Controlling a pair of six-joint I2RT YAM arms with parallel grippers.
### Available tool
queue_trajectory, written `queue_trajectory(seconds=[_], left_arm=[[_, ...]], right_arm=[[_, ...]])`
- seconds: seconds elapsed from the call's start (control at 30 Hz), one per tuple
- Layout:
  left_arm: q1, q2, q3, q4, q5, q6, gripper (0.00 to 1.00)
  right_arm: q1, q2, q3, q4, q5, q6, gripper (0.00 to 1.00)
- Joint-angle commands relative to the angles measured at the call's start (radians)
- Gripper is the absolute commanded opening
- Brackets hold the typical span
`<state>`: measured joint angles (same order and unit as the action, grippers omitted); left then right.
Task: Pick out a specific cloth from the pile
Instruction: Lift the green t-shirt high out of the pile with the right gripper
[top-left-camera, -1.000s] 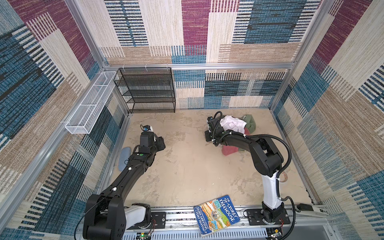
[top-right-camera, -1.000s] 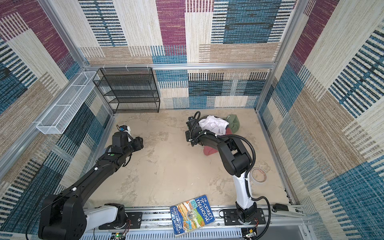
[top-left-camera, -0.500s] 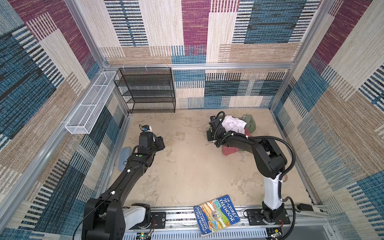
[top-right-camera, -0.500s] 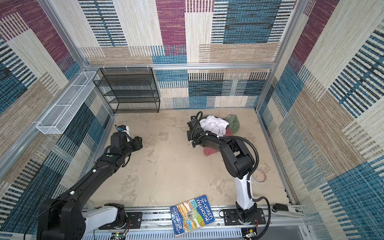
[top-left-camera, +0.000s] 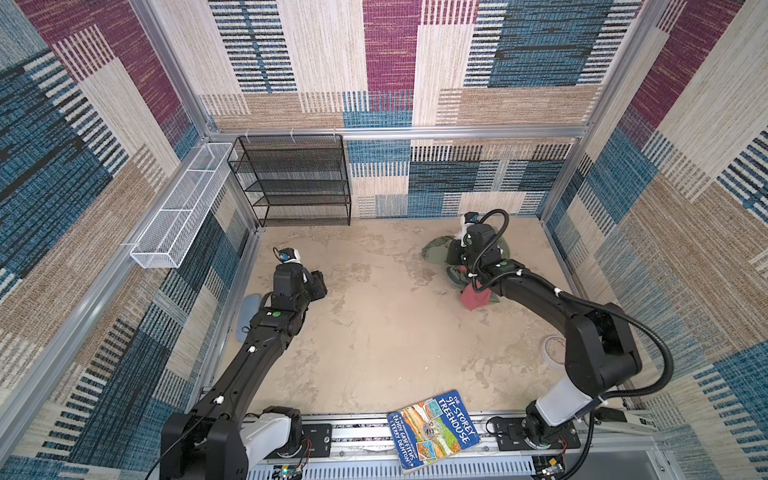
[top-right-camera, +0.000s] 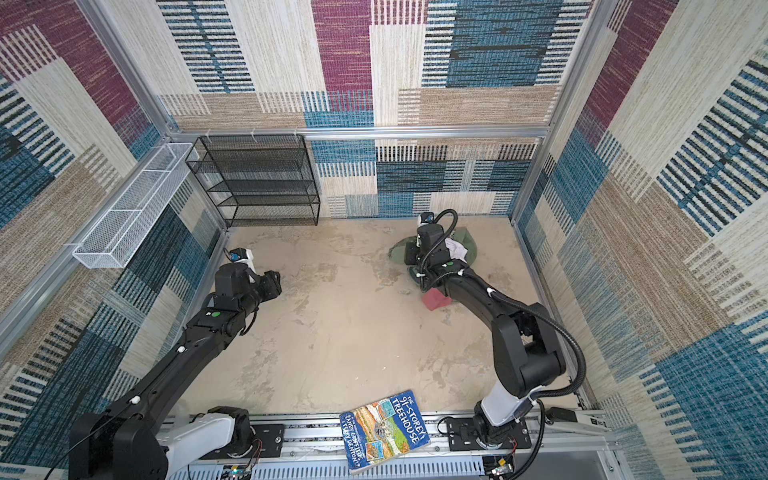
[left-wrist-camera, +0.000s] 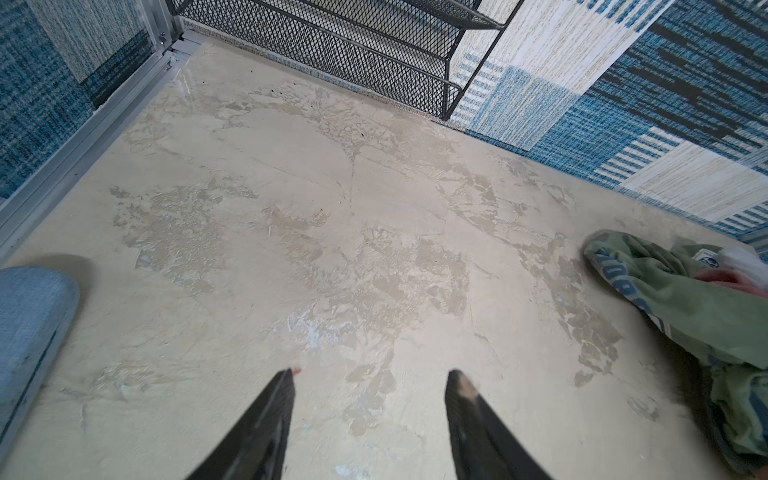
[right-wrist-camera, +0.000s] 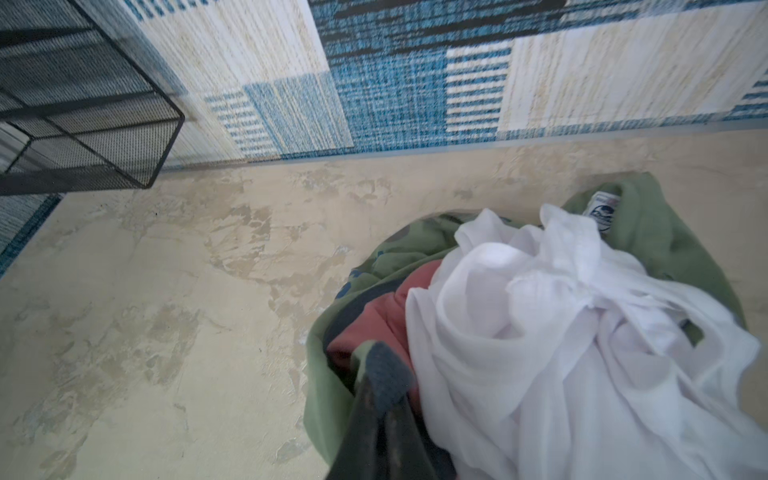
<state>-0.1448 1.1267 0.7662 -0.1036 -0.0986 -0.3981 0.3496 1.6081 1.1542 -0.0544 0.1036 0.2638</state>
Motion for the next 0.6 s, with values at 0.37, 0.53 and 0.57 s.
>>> queue_trajectory(seconds=[0.37,0.53,0.57], left_arm=[[0.001,-0.012,0.074,-0.055,0.010,-0.024,0.62],[0.001,-0.007,0.095,-0.061,0.013,-0.028,0.61],[0.001,-0.007,0.098,-0.061,0.014,-0.028,0.61]], right_arm=[[-0.149,-0.192,0.022,0.019,-0.157,0.031,0.00],[-0.176,-0.195,0.066,0.000,-0.188,0.023,0.00],[-0.180,-0.192,0.076,-0.004,-0.196,0.026,0.00]])
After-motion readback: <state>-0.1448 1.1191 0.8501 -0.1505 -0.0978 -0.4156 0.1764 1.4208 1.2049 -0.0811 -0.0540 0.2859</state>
